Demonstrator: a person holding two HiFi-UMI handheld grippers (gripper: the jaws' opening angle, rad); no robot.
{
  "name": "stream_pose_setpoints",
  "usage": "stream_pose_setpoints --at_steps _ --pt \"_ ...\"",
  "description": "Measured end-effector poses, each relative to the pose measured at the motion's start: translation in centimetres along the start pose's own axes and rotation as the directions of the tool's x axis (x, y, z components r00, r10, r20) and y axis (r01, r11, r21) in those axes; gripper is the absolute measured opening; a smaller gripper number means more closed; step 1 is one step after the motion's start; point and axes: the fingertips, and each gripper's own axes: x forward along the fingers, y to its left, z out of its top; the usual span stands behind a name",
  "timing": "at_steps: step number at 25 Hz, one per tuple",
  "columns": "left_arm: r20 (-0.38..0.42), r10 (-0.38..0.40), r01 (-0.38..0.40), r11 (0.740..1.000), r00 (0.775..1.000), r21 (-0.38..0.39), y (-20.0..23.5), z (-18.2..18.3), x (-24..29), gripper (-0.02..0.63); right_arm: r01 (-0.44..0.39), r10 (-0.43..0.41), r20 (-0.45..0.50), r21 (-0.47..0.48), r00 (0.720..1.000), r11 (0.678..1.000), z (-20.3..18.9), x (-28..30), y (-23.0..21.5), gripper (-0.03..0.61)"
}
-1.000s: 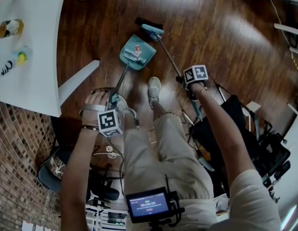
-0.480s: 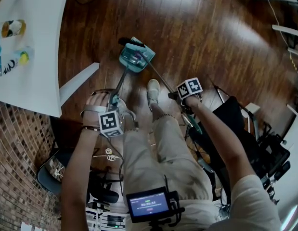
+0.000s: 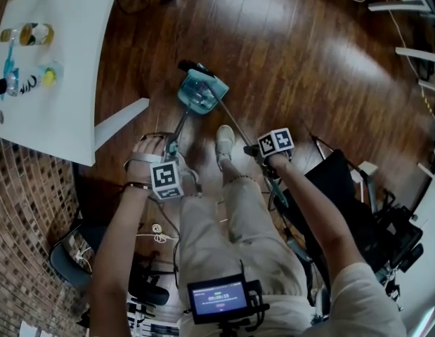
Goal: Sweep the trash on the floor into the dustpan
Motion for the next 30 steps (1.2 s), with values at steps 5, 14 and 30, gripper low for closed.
stream_pose_setpoints --at_steps 5,14,30 --pt "-0.013 0.006 -0.006 1.0 1.0 -0.006 -0.3 0.3 -0.1 0.086 -0.001 0.0 0.023 0.01 1.0 1.0 0.2 0.1 -0.1 0.101" --pt "-0.025 0.043 -0.044 0.999 0.999 -0.031 -0.7 -0.2 -0.1 0.103 0.013 -0.018 0.123 0.041 0.992 0.999 -1.5 1.0 -1.2 0.101" --pt "-0.032 0.03 -0.029 0.999 0.999 0.022 -1.1 -2.2 -0.4 0.251 -0.101 -0.002 0.377 0.253 0.926 0.962 -6.7 0.3 0.9 0.101"
